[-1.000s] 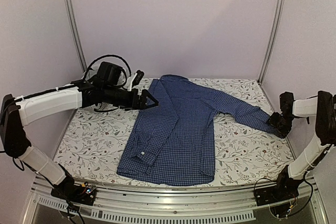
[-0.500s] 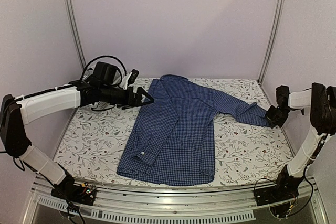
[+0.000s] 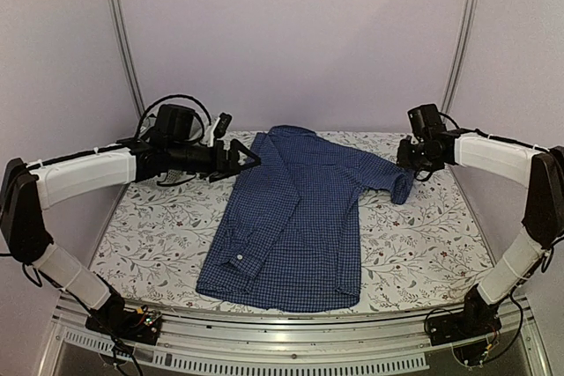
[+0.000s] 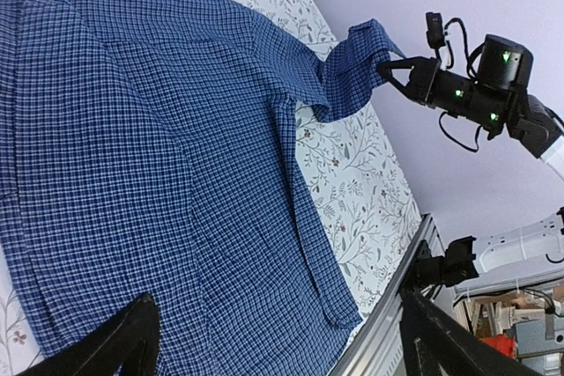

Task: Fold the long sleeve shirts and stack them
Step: Pick up the sleeve from the corner of the board, then place the sleeve at the center of the board.

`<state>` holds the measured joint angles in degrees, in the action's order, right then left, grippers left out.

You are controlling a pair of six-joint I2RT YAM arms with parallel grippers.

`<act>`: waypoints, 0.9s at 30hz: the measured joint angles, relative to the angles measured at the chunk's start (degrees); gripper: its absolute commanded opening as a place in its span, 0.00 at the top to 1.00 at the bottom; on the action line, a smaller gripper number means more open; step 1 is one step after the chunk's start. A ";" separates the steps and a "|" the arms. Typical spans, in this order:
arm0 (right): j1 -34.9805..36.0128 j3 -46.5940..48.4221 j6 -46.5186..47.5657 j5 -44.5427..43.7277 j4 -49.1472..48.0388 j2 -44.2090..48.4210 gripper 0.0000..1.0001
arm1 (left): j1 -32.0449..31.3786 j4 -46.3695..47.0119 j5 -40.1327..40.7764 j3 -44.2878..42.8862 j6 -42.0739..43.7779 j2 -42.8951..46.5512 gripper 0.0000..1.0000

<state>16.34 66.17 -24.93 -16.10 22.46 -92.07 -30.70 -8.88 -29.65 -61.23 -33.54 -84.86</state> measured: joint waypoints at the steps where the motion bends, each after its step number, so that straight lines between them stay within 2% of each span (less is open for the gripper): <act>1: 1.53 0.28 0.59 -0.07 -0.35 0.15 1.00 | 0.00 0.66 -0.28 0.00 -0.59 -0.11 0.05; 11: 20.28 2.80 7.21 3.37 -7.52 -1.31 1.00 | -0.59 9.11 -3.41 -0.22 -6.93 -8.22 0.06; 18: 25.88 3.74 9.11 7.15 -12.72 -7.52 1.00 | -2.29 16.31 -5.11 -0.85 -13.73 -15.72 0.08; 19: 26.43 3.74 9.25 7.69 -13.16 -8.33 0.98 | -2.54 17.42 -5.33 -1.14 -14.69 -16.81 0.08; 27: 29.73 3.72 9.49 12.00 -16.41 -12.48 0.58 | -3.76 21.44 -5.29 -2.99 -19.43 -22.80 0.09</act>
<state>46.06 69.89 -15.44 -4.10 6.04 -104.55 -34.46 12.56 -34.94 -64.23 -52.97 -107.66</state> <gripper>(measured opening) 0.289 0.917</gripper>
